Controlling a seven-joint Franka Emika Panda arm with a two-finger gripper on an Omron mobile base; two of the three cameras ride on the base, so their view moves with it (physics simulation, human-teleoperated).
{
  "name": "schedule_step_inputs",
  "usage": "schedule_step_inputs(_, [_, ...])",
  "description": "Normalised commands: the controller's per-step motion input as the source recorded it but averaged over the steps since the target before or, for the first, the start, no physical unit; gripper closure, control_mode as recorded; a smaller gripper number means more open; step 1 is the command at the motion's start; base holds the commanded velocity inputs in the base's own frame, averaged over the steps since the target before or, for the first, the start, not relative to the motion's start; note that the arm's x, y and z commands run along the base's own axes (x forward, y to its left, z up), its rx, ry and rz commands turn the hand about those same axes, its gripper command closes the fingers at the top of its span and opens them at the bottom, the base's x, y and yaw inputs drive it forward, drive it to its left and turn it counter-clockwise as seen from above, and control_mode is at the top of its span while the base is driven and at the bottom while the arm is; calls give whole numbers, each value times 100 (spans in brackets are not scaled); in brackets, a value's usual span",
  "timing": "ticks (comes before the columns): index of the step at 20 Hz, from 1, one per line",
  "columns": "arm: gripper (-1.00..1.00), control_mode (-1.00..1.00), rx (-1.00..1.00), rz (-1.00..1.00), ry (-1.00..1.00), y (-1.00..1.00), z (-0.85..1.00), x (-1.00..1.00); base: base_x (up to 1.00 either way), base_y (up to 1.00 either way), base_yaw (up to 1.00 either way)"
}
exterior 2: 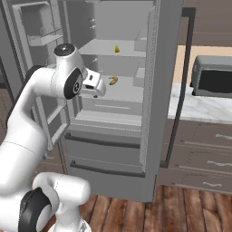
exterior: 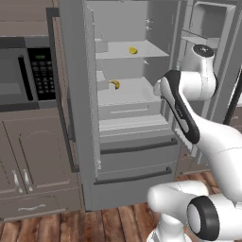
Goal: Take the lemon wedge from the fridge and place it on the plate with fish on the dining counter.
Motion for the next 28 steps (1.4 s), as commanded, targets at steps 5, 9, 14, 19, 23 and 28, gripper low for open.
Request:
schedule_step_inputs(5, [-100,-100,0,0,0,0,0,0,0,0,0])
schedule_step_inputs(9, [-100,-100,0,0,0,-24,0,0,0,0,0])
schedule_step_inputs(14, [-100,100,0,0,0,0,0,0,40,-4,-1])
schedule_step_inputs(19, [-100,100,0,0,0,0,0,0,54,0,-3])
schedule_step_inputs(23, [-100,100,0,0,0,0,0,0,71,0,-7])
schedule_step_inputs(28, [-100,100,0,0,0,0,0,0,76,0,-2])
